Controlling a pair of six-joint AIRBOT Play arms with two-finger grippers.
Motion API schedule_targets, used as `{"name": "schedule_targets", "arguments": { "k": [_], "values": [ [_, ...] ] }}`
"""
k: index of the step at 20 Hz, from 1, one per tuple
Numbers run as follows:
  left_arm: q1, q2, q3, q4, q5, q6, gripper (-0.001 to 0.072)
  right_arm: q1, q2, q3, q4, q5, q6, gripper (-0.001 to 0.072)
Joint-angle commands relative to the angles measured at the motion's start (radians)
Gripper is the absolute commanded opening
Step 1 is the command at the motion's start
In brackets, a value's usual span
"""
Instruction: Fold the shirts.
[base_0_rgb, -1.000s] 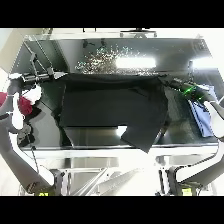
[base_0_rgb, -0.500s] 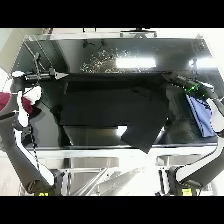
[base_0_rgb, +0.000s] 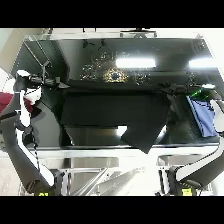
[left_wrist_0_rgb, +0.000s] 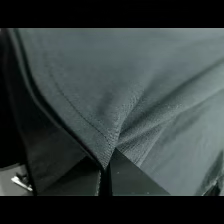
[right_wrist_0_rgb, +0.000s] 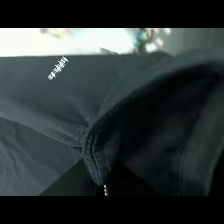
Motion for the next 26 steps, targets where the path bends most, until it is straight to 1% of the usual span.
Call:
{"name": "schedule_targets", "arguments": {
  "k": [1, 2, 3, 4, 5, 6, 8, 10, 11, 13, 15, 17, 20, 22, 24, 26],
  "values": [
    [-0.005, 0.0, 0.001, 0.038, 0.006, -0.017, 0.0006, 0.001, -0.001, -0.002, -0.07, 0.006, 0.026, 0.0033],
    [-0.005, 0.0, 0.001, 0.038, 0.006, -0.017, 0.0009, 0.001, -0.001, -0.002, -0.077, 0.006, 0.04, 0.0101],
    [-0.008, 0.0, 0.001, 0.038, 0.002, -0.032, 0.0043, 0.0, -0.001, -0.002, -0.088, 0.009, 0.053, 0.0204],
    [-0.008, 0.0, 0.001, 0.038, -0.006, -0.055, 0.0279, 0.0, -0.001, -0.002, -0.101, 0.027, 0.066, 0.0288],
    [-0.003, 0.004, 0.002, 0.038, -0.023, -0.07, 0.0346, -0.002, 0.0, -0.002, -0.123, 0.054, 0.079, 0.0303],
    [0.005, 0.013, 0.002, 0.039, -0.044, -0.073, 0.0346, -0.005, 0.004, -0.002, -0.15, 0.072, 0.106, 0.0303],
    [0.03, 0.04, 0.002, 0.039, -0.063, -0.114, 0.0345, -0.02, 0.026, -0.002, -0.203, 0.105, 0.166, 0.0302],
    [0.064, 0.071, 0.002, 0.046, -0.095, -0.164, 0.0345, -0.046, 0.063, -0.002, -0.207, 0.146, 0.18, 0.0301],
    [0.08, 0.086, 0.002, 0.084, -0.118, -0.201, 0.0345, -0.06, 0.088, -0.002, -0.207, 0.171, 0.18, 0.0301],
    [0.098, 0.114, 0.002, 0.225, -0.186, -0.272, 0.0346, -0.082, 0.142, -0.002, -0.208, 0.215, 0.185, 0.0301],
    [0.098, 0.14, -0.024, 0.323, -0.256, -0.304, 0.0345, -0.098, 0.193, -0.01, -0.211, 0.27, 0.191, 0.0301],
    [0.097, 0.204, -0.153, 0.324, -0.251, -0.298, 0.0345, -0.111, 0.259, -0.073, -0.212, 0.294, 0.19, 0.0301],
    [0.101, 0.331, -0.43, 0.325, -0.19, -0.238, 0.0345, -0.138, 0.386, -0.255, -0.258, 0.285, 0.179, 0.0301],
    [0.117, 0.417, -0.617, 0.331, -0.137, -0.188, 0.0346, -0.166, 0.475, -0.377, -0.291, 0.249, 0.179, 0.0301],
    [0.134, 0.485, -0.751, 0.386, -0.054, -0.18, 0.0345, -0.198, 0.568, -0.48, -0.29, 0.191, 0.179, 0.0302],
    [0.146, 0.525, -0.824, 0.42, 0.016, -0.179, 0.0345, -0.224, 0.636, -0.54, -0.291, 0.156, 0.18, 0.0302]
  ]
}}
